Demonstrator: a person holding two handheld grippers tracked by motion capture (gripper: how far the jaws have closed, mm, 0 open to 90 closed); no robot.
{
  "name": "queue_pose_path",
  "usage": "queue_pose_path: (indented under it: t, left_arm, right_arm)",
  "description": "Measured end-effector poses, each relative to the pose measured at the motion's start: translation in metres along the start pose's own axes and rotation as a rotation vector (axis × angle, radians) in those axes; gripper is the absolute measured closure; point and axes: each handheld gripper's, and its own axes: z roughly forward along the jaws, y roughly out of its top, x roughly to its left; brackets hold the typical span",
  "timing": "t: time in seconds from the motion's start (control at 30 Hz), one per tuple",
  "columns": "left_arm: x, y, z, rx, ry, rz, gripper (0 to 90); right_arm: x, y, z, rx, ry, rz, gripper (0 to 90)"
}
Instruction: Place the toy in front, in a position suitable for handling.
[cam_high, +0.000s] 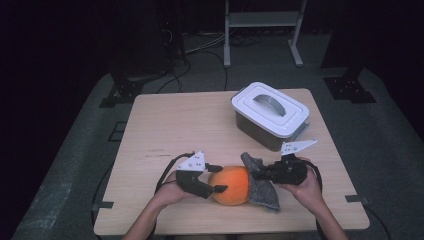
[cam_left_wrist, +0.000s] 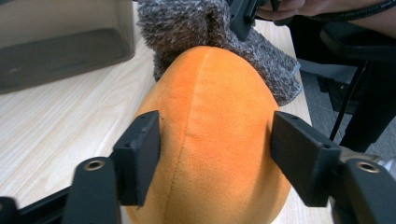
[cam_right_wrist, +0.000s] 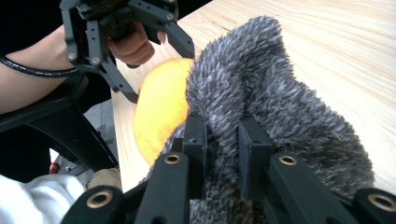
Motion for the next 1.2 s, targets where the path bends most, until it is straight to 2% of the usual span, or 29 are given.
queue_pose_path:
  t: [0.1, 0.17, 0.23, 0.33, 0.4, 0.5, 0.57, 0.63, 0.7, 0.77, 0.9, 0.97, 1.07, 1.13, 1.2]
  left_arm:
    - [-0.002, 0.001, 0.002, -0.003, -0.005, 0.008, 35.9]
    - [-0.002, 0.002, 0.002, -0.003, -0.008, 0.012, 35.6]
    - [-0.002, 0.001, 0.002, -0.004, -0.010, 0.015, 34.8]
    - [-0.001, 0.000, 0.001, 0.000, -0.004, 0.013, 29.5]
    - [0.002, -0.001, 0.002, 0.025, 0.018, -0.014, 19.3]
    - [0.009, -0.008, 0.005, 0.037, -0.013, -0.076, 12.9]
    - [0.011, -0.011, 0.007, 0.042, -0.036, -0.094, 12.5]
    - [0.011, -0.012, 0.005, 0.034, -0.052, -0.082, 18.8]
    - [0.010, -0.012, 0.002, 0.029, -0.038, -0.052, 31.4]
    - [0.009, -0.010, -0.001, 0.020, -0.035, -0.040, 40.2]
    - [0.008, -0.003, -0.010, -0.008, -0.028, -0.040, 42.6]
    - [0.007, 0.002, -0.016, -0.011, -0.008, -0.034, 42.7]
    - [0.005, 0.007, -0.019, -0.028, -0.004, -0.033, 42.8]
    - [0.004, 0.009, -0.020, -0.031, -0.002, -0.022, 42.8]
    - [0.003, 0.010, -0.022, -0.042, 0.001, -0.024, 42.9]
  right_arm:
    - [0.010, 0.006, -0.002, -0.032, -0.001, -0.045, 75.1]
    - [0.017, 0.011, -0.002, -0.047, 0.014, -0.072, 75.1]
    - [0.021, 0.013, 0.002, -0.022, 0.013, -0.092, 75.1]
    - [0.014, 0.008, 0.006, 0.001, 0.032, -0.067, 75.1]
    - [0.010, 0.005, 0.004, 0.001, 0.040, -0.046, 75.1]
    - [0.007, 0.002, 0.001, 0.008, 0.044, -0.038, 75.1]
    - [0.005, 0.000, 0.000, 0.011, 0.052, -0.030, 75.1]
    - [0.002, -0.001, -0.001, 0.011, 0.056, -0.023, 75.1]
    - [-0.001, -0.002, -0.002, 0.009, 0.055, -0.012, 75.1]
    - [-0.004, -0.004, -0.004, 0.005, 0.049, 0.000, 75.2]
    - [-0.005, -0.005, -0.007, 0.015, 0.003, 0.001, 75.4]
    - [0.002, -0.002, -0.008, -0.009, -0.032, -0.029, 75.5]
    - [0.019, 0.012, -0.004, -0.054, -0.012, -0.090, 75.6]
    - [0.029, 0.018, 0.003, -0.043, -0.007, -0.125, 75.5]
    - [0.031, 0.018, 0.009, -0.022, -0.013, -0.132, 75.4]
